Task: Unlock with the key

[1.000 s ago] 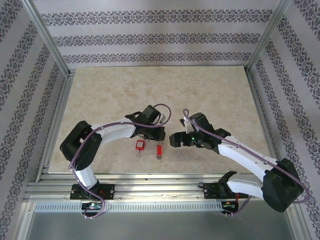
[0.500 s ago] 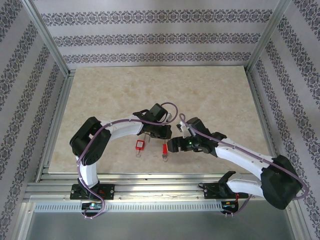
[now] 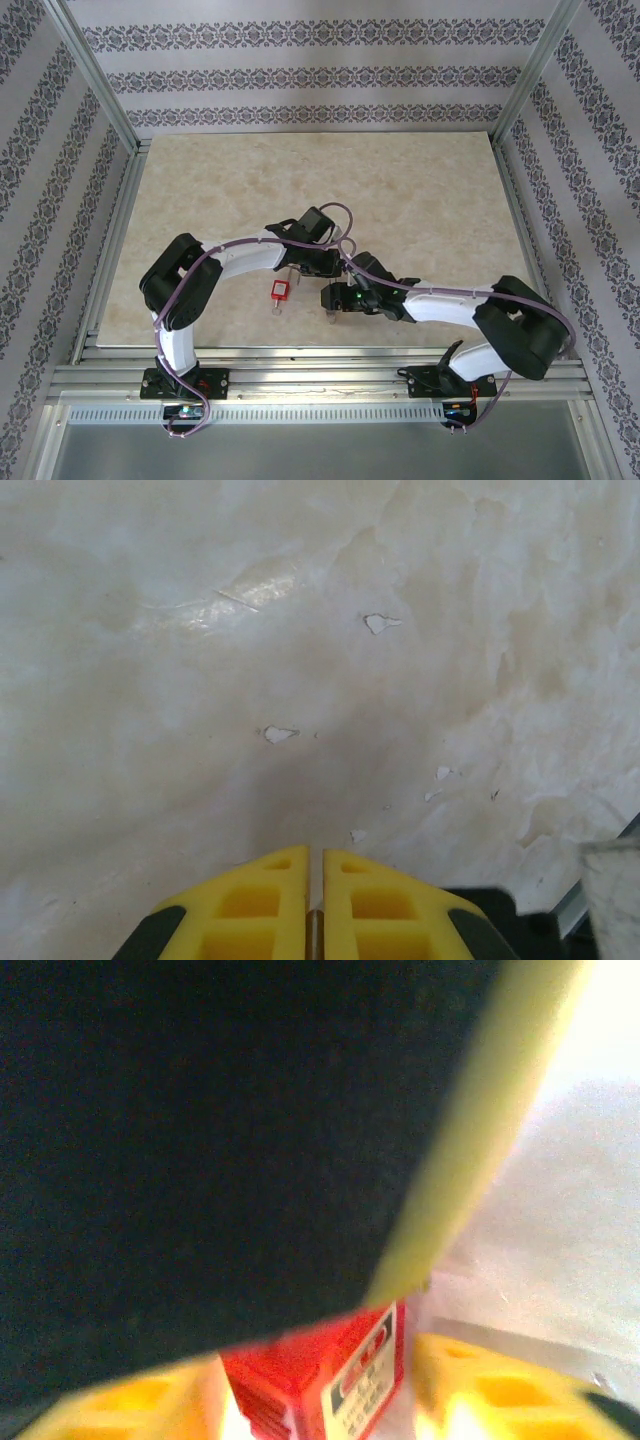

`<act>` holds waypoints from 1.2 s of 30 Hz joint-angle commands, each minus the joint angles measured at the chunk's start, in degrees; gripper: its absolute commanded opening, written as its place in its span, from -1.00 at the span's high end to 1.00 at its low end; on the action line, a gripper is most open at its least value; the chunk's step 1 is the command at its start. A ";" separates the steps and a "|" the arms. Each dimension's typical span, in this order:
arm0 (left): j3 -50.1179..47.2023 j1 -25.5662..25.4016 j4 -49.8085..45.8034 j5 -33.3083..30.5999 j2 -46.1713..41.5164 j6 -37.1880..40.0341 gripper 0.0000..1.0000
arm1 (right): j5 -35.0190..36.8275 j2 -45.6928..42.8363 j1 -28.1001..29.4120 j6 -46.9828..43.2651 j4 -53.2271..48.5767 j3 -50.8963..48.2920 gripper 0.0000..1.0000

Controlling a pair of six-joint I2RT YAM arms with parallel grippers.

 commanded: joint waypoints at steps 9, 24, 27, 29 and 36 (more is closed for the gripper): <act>-6.93 0.43 9.50 2.31 0.10 -0.81 1.00 | -0.06 3.82 -1.92 7.82 10.27 -2.40 0.83; -11.17 1.94 22.38 8.79 4.01 -2.90 1.00 | 4.72 3.69 -5.12 9.29 -2.98 -2.39 0.12; -11.34 1.94 23.97 9.29 4.91 -3.14 0.78 | 4.33 3.52 -5.13 8.71 -3.90 -1.63 -0.02; -11.41 1.94 24.29 9.40 5.61 -3.16 0.57 | 4.63 3.75 -5.13 8.32 -5.41 -0.86 -0.03; -12.16 3.63 23.65 3.55 3.28 -5.01 -0.85 | 5.57 2.29 -5.06 8.47 -7.87 -0.06 -0.04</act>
